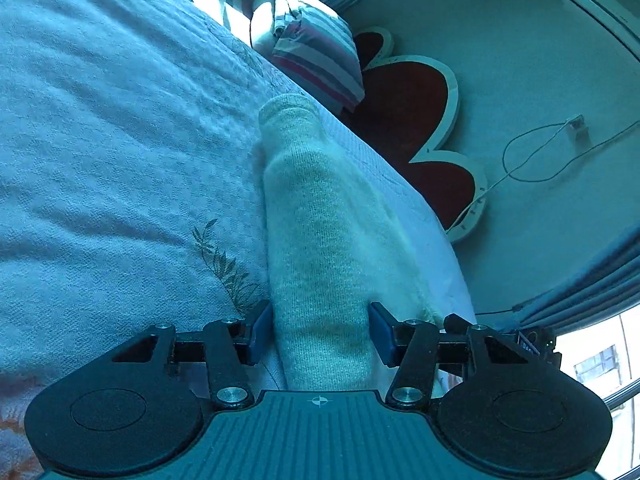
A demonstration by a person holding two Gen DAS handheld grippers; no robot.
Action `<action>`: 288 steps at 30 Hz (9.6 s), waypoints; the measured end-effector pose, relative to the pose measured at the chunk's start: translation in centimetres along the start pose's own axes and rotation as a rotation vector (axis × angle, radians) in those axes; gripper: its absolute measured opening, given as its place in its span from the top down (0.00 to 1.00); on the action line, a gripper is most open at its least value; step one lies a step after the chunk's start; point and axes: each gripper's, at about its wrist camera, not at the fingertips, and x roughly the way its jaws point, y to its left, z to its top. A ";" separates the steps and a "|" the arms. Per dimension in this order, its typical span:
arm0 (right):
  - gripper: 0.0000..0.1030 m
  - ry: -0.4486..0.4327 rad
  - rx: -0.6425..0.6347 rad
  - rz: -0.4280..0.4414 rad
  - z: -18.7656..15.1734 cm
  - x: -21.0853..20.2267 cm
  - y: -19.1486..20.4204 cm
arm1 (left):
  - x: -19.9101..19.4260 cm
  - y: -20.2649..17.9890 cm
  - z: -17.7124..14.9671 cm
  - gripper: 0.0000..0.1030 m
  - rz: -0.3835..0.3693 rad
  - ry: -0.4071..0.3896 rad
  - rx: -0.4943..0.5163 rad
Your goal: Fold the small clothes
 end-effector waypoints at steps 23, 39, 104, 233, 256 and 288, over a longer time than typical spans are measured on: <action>0.67 0.099 -0.045 0.113 2.7 3.8 -0.8 | 2.6 0.1 1.7 0.59 -0.046 -0.033 0.045; 0.69 0.033 -0.220 0.138 0.6 -0.6 8.3 | -7.2 -6.3 1.0 0.62 -0.049 -0.151 0.194; 0.27 0.149 0.021 0.026 -13.7 14.2 18.6 | -28.7 15.8 -1.9 0.52 0.202 -0.310 -0.134; 0.00 -0.247 -0.876 -0.327 -33.3 -15.2 36.5 | -37.1 -26.0 -35.7 0.00 0.835 -0.719 0.433; 0.00 -0.243 -0.881 -0.328 -33.5 -15.5 36.6 | -37.1 -26.1 -35.6 0.00 0.840 -0.720 0.431; 0.01 -0.228 -0.882 -0.328 -33.1 -15.1 36.1 | -36.6 -26.0 -35.8 0.00 0.849 -0.736 0.440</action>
